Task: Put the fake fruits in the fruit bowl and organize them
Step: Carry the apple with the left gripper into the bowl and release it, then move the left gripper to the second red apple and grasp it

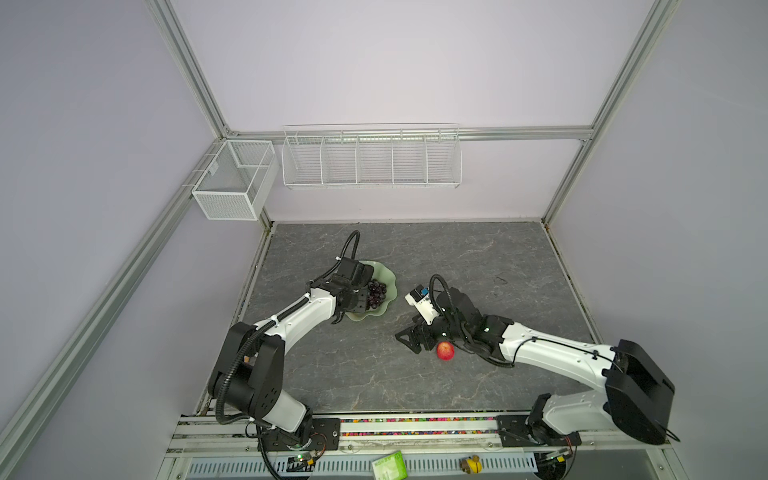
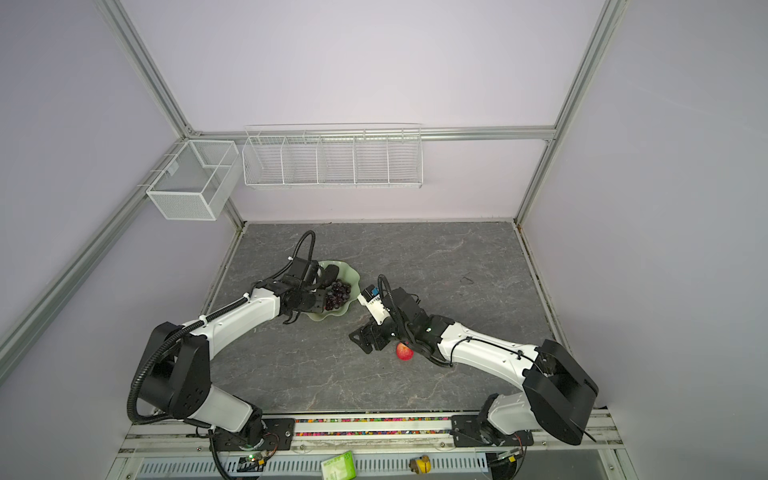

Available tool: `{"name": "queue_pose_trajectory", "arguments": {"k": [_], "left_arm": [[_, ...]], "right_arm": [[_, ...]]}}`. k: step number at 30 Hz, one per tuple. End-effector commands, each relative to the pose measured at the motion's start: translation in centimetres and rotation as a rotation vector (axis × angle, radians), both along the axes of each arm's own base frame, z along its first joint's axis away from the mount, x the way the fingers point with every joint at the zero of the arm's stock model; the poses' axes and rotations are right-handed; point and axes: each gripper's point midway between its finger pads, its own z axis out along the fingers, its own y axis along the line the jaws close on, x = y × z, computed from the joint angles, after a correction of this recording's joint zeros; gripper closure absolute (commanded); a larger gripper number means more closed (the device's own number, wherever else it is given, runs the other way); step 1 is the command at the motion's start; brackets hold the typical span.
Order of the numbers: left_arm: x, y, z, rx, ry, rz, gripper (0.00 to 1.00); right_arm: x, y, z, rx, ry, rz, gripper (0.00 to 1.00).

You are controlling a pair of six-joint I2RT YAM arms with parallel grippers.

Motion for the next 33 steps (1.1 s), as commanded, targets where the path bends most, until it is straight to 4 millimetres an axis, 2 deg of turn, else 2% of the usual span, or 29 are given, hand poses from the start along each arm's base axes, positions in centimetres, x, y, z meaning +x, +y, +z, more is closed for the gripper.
{"name": "queue_pose_trajectory", "arguments": {"k": [1, 7, 12, 16, 20, 22, 25, 29, 31, 33], "left_arm": [[0.8, -0.2, 1.0, -0.012, -0.032, 0.005, 0.59], [0.9, 0.0, 1.5, -0.004, -0.046, 0.002, 0.46], [0.7, -0.7, 3.9, -0.05, -0.1, -0.023, 0.4], [-0.5, -2.6, 6.1, -0.139, -0.149, -0.125, 0.37], [-2.3, -4.4, 7.2, -0.152, -0.182, -0.193, 0.36], [-3.8, -6.7, 7.7, -0.19, -0.187, -0.273, 0.36], [-6.9, -11.9, 7.4, -0.287, -0.146, -0.4, 0.35], [-11.2, -18.9, 4.8, -0.31, -0.081, -0.535, 0.34], [-12.7, -21.5, 3.6, -0.33, -0.05, -0.577, 0.34], [-13.8, -23.3, 2.3, -0.329, -0.016, -0.611, 0.34]], "right_arm": [[-0.2, -0.3, 0.2, 0.005, -0.008, -0.011, 0.12], [-0.2, -0.3, 0.4, 0.017, -0.009, -0.012, 0.12], [-0.4, -1.1, 0.9, 0.015, -0.026, -0.027, 0.11], [-0.6, -2.9, 0.9, 0.003, -0.037, -0.077, 0.11], [-1.1, -6.0, -0.1, -0.023, -0.015, -0.157, 0.11], [-1.3, -8.2, -0.7, -0.041, 0.003, -0.234, 0.11], [-1.7, -12.2, -2.3, -0.091, 0.05, -0.372, 0.11], [-3.7, -16.0, -3.5, -0.077, 0.077, -0.465, 0.11], [-4.6, -17.1, -3.6, -0.045, 0.091, -0.488, 0.11], [-5.3, -18.1, -3.7, -0.026, 0.1, -0.515, 0.11]]}}
